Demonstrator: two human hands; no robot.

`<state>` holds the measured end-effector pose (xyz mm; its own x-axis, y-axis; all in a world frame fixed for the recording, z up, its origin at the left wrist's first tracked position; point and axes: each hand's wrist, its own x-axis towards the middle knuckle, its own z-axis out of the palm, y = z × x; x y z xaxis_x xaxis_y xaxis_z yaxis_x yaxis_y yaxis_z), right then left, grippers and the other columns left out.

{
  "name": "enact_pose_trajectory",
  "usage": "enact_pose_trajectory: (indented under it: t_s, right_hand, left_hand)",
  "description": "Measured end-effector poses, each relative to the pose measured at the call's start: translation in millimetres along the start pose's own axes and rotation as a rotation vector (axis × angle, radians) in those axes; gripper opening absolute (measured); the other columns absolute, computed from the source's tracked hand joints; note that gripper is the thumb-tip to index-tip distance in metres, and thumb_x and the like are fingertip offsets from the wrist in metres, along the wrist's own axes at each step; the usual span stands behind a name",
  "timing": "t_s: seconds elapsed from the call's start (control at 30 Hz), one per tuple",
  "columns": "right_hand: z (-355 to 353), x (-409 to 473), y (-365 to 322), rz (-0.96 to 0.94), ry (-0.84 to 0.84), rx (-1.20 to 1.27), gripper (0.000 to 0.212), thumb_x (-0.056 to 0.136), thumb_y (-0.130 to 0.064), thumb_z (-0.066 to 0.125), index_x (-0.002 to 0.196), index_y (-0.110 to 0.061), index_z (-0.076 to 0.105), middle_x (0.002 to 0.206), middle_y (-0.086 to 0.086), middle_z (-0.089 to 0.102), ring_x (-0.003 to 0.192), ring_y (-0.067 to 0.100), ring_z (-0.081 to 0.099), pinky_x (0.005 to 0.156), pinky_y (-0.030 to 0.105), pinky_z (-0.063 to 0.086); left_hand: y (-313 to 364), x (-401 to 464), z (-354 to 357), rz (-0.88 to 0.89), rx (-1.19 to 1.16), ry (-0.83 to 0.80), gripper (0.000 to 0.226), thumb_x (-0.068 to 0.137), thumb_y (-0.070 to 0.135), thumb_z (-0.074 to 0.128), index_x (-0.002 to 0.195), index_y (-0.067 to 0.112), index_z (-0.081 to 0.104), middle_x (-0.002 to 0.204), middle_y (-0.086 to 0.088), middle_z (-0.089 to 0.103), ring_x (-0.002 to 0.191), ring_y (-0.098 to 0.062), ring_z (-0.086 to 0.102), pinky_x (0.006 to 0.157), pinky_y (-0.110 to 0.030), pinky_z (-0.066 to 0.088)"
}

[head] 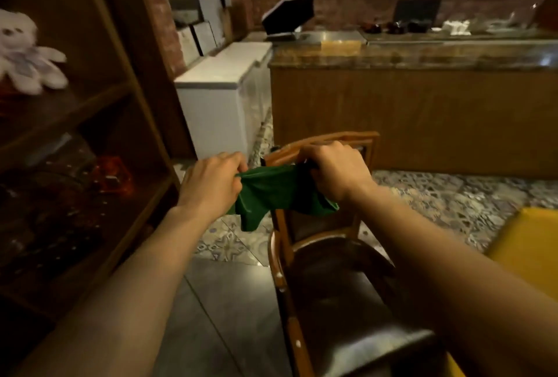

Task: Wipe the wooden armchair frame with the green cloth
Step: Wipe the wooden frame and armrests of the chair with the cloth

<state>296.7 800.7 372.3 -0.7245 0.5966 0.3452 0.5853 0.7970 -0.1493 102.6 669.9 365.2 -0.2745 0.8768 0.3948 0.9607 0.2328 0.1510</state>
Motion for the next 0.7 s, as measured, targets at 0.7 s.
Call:
enact_pose_trajectory:
  t_s: [0.7]
  right_hand:
    - [300.5,-184.8,36.6,0.208,-0.487,0.220,0.045,0.091,-0.018,0.060,0.134,-0.028,0.054,0.119,0.000,0.049,0.114,0.024,0.045,0.074,0.036,0.046]
  left_hand:
    - [4.0,-188.5,306.8,-0.048,-0.210,-0.552,0.026,0.090,0.017,0.068,0.111,0.031,0.064,0.111,0.006,0.070,0.096,-0.019,0.068,0.079,-0.037,0.055]
